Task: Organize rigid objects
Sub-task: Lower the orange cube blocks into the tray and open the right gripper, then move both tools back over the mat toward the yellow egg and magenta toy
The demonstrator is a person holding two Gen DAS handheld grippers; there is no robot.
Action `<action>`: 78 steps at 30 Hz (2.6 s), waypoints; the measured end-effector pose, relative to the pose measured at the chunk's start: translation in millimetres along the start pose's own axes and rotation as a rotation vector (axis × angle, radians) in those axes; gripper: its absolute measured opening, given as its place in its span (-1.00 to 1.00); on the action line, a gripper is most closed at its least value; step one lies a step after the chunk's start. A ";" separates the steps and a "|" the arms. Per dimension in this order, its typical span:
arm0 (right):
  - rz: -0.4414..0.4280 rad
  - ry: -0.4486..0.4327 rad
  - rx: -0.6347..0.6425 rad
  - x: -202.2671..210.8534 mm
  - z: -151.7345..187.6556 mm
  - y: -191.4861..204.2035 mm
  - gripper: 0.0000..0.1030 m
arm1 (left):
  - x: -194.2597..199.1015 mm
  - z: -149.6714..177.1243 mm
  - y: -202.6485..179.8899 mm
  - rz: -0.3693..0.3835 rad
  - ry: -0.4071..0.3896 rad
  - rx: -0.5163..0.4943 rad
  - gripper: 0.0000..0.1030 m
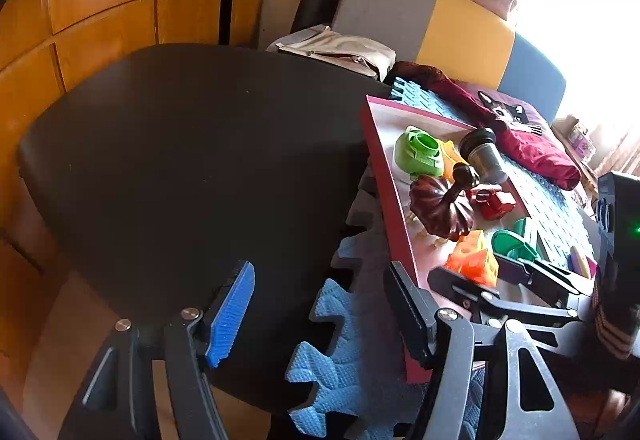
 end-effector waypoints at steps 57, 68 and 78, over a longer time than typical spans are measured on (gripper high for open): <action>0.076 0.008 -0.025 17.8 16.5 -9.5 -0.22 | 19.1 0.0 -27.8 0.000 -0.040 -0.078 0.32; 0.076 -0.058 -0.024 46.6 17.4 -11.1 -0.13 | 24.2 -0.1 -38.1 0.006 -0.049 -0.109 0.32; 0.110 -0.108 -0.066 66.5 14.7 -32.4 -0.13 | 29.7 0.5 -51.1 0.005 -0.058 -0.153 0.32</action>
Point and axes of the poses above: each gripper's, at about its wrist camera, not at the fingertips, and x roughly against the way its jaws point, y to its left, z to its underside, the point moved 1 cm from there along -x, roughly the way its jaws point, and after that the axes turned 11 degrees about -x, right-handed, at the moved point
